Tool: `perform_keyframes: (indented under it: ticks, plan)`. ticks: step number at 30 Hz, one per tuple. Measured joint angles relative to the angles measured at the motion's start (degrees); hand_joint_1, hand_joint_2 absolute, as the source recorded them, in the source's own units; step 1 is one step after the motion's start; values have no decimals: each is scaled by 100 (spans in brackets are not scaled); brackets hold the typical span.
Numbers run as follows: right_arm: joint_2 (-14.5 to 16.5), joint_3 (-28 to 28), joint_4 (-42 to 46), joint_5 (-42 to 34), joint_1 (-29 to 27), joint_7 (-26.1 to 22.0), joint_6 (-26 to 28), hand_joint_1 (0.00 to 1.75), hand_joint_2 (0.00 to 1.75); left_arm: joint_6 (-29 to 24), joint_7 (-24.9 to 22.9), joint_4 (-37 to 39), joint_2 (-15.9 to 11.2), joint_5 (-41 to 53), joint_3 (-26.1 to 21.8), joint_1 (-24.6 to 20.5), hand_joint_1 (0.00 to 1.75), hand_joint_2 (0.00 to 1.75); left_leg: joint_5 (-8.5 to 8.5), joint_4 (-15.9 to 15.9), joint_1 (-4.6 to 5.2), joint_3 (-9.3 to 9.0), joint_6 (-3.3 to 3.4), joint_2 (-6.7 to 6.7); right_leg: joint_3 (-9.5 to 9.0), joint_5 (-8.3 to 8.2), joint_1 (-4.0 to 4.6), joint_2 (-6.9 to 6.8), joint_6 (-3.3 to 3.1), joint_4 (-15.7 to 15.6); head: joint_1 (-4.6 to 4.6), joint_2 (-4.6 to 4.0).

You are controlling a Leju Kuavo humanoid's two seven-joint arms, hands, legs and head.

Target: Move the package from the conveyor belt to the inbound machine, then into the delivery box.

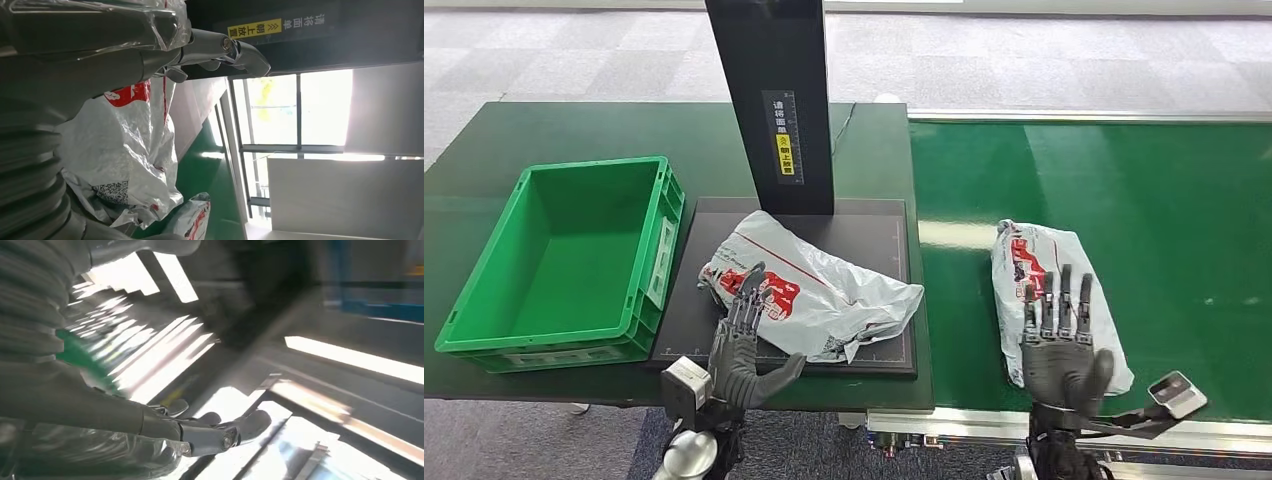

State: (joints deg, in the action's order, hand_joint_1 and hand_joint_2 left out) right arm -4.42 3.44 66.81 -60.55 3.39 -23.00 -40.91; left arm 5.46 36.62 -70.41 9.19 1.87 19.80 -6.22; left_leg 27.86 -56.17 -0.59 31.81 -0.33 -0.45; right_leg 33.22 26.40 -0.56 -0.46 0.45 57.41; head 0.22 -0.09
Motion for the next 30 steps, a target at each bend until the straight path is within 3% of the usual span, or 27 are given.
perform_keyframes:
  ticks: [2, 4, 5, 8, 9, 11, 17, 20, 26, 30]
  plan:
    - [-29, 58, 72, 2220, 1, -229, 323, 0, 175, -5, -5, -3, 14, 22, -1, -14, 0, 175, -1, 0, -1, -1, -1, 2, -1, 0, 1, 1, 0, 0, -1, 0]
    - [-50, 82, 179, 3833, 2, -576, 1027, 0, 175, -43, -30, -21, 28, 44, -5, -23, 0, 175, -2, 0, 0, 1, -1, 3, -3, 0, 0, 0, 0, 1, 1, 0]
    - [-48, 87, 275, 4460, 8, -802, 1723, 0, 175, -79, -57, -42, 36, 58, -15, -24, 0, 175, -2, 0, 1, 2, 0, 3, -4, 0, -1, 0, 0, 1, 2, 0]
    - [7, 110, 688, 6031, 56, -1264, 4483, 0, 175, -181, -159, -128, 53, 102, -53, -25, 0, 175, -2, -1, 4, 1, 1, 7, -4, -1, -5, 2, 1, 2, 2, 0]
    - [27, 129, 814, 6347, 71, -1294, 5160, 0, 175, -201, -183, -149, 56, 108, -61, -28, 0, 175, -1, -2, 5, 0, 1, 8, -4, -1, -5, 2, 1, 2, 2, 0]
    - [54, 172, 1012, 6722, 81, -1312, 5888, 0, 175, -225, -207, -169, 61, 110, -69, -44, 0, 175, 0, -2, 5, -1, 1, 9, -3, -1, -6, 2, 1, 1, 1, 0]
    - [73, 345, 1345, 7502, -59, -1516, 7366, 0, 175, -315, -215, -161, 63, 105, -72, -130, 0, 175, 1, 0, 3, -1, 1, 9, -1, 1, -3, 4, 0, 1, 1, 0]
    - [71, 381, 1428, 7520, -122, -1540, 7761, 0, 175, -482, -225, -145, 72, 215, -69, -182, 0, 175, 1, 0, 3, -2, 1, 12, -1, 0, -2, 9, 0, 1, 1, 0]
    - [31, 467, 1477, 7169, -146, -1315, 7687, 0, 175, -1241, -428, -42, 70, 981, 12, -266, 0, 175, 0, -1, 4, -3, 1, 12, -2, 0, -4, 9, 1, 1, 1, 0]
    - [-9, 532, 1468, 7077, -149, -1212, 7554, 0, 175, -2321, -1013, 185, 25, 2406, 196, -388, 0, 175, 0, -1, 4, -3, 1, 11, -1, 0, -4, 9, 1, 1, 0, 0]
